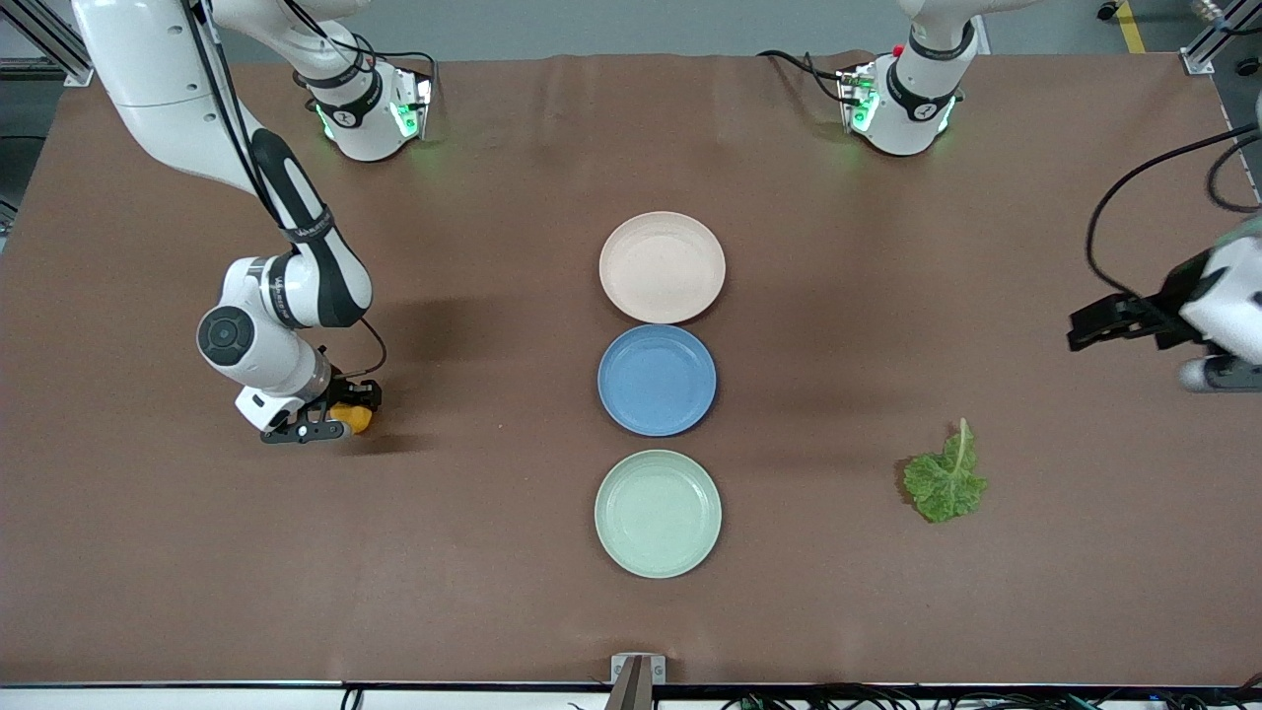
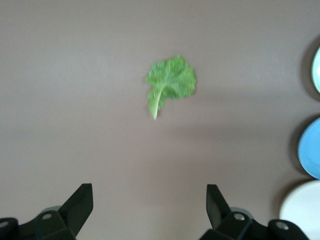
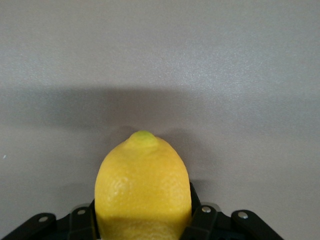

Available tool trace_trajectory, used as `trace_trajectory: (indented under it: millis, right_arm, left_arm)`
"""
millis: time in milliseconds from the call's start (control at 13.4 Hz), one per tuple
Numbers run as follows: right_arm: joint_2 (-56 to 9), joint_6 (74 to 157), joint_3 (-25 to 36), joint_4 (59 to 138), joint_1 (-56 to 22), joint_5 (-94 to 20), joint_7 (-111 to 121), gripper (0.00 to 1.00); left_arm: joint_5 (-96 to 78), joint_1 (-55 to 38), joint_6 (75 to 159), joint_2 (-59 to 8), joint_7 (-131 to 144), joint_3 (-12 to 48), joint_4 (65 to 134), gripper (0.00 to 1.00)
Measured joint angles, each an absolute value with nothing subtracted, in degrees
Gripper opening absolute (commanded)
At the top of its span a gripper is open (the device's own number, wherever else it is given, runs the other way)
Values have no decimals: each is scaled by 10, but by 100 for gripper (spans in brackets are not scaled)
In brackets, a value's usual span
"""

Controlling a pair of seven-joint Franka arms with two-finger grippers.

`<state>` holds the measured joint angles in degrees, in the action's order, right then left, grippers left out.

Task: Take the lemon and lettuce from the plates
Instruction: 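Lower the lemon to the table and open the right gripper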

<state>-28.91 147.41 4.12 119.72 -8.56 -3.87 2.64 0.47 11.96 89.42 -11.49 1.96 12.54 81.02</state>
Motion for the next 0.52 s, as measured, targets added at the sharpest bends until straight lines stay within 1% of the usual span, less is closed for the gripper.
trace_trajectory:
  millis: [75, 149, 224, 373, 522]
  right_arm:
    - [-289, 1473, 41, 1197, -85, -39, 26, 27]
    - [-289, 1472, 41, 1197, -85, -39, 26, 85]
    - [-289, 1471, 41, 1197, -85, -39, 26, 100]
    - [-289, 1470, 41, 1195, -83, -39, 26, 100]
    - [-287, 1452, 42, 1174, -80, -39, 26, 100]
  left_arm:
    - [2, 122, 886, -105, 20, 127, 810, 100]
    - [2, 119, 879, -93, 30, 136, 811, 100]
    - [2, 114, 874, -77, 48, 149, 818, 100]
    - [14, 101, 872, -45, 67, 160, 844, 100]
    - [16, 91, 871, -23, 67, 147, 871, 100]
